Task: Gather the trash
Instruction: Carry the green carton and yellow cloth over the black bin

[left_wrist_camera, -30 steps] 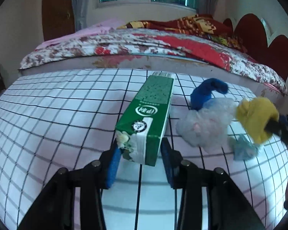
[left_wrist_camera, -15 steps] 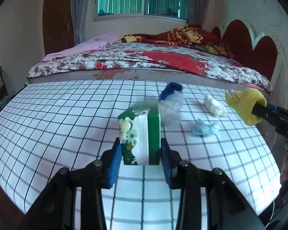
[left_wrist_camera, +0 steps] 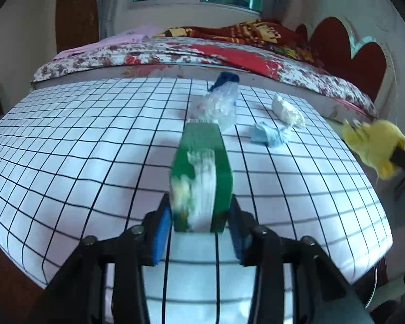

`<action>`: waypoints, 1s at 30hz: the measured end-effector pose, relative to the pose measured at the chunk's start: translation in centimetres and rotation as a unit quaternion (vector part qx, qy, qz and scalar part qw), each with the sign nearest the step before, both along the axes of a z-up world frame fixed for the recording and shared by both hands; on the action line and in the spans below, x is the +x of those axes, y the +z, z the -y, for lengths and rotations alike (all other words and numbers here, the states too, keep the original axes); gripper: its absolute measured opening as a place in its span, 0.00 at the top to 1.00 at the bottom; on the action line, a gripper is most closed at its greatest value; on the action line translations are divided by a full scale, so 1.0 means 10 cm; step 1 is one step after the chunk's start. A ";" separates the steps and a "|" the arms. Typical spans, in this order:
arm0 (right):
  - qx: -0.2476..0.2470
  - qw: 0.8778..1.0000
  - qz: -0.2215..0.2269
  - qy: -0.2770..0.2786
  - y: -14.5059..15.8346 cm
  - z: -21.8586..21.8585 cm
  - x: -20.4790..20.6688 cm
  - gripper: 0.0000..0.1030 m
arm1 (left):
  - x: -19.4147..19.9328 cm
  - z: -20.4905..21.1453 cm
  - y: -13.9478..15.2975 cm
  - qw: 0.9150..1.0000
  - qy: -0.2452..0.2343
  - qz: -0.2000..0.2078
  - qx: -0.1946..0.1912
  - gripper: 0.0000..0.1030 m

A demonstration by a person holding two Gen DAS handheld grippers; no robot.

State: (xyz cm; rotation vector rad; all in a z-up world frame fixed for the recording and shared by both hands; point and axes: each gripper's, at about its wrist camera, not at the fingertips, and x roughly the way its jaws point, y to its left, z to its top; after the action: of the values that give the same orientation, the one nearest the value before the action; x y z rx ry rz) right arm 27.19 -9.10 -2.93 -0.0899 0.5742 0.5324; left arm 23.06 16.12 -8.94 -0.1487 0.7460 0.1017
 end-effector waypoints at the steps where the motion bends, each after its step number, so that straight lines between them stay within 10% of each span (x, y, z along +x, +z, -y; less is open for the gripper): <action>1: 0.000 1.000 -0.002 0.000 -0.02 0.00 0.01 0.57 | 0.02 0.02 0.01 1.000 0.004 0.006 0.004 0.34; 5: -0.002 1.000 -0.012 -0.004 -0.08 -0.01 0.11 0.57 | 0.23 0.02 -0.01 1.000 0.006 0.009 0.009 0.28; 6: -0.003 1.000 -0.015 -0.006 -0.10 0.00 0.13 0.57 | 0.32 0.01 -0.06 1.000 0.009 -0.011 0.014 0.33; 7: -0.004 1.000 -0.018 -0.010 -0.11 0.01 0.14 0.57 | 0.36 0.00 -0.11 1.000 0.006 -0.025 0.009 0.62; 8: -0.004 1.000 -0.020 -0.012 -0.12 0.02 0.14 0.57 | 0.37 -0.01 -0.13 0.999 0.002 -0.035 0.002 0.63; 21: 0.036 0.999 0.028 -0.028 0.36 0.41 -0.47 0.57 | -0.70 0.66 0.87 0.996 -0.040 0.074 0.041 0.64; 30: 0.045 0.995 0.060 -0.064 0.48 0.87 -0.90 0.57 | -0.89 1.05 0.94 0.992 -0.061 0.102 0.039 0.63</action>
State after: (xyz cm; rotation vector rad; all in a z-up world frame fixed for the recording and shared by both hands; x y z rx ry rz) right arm 18.20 -17.83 1.82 0.0007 0.4349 0.4245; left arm 14.16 5.60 0.44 -0.0378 0.5448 -0.0008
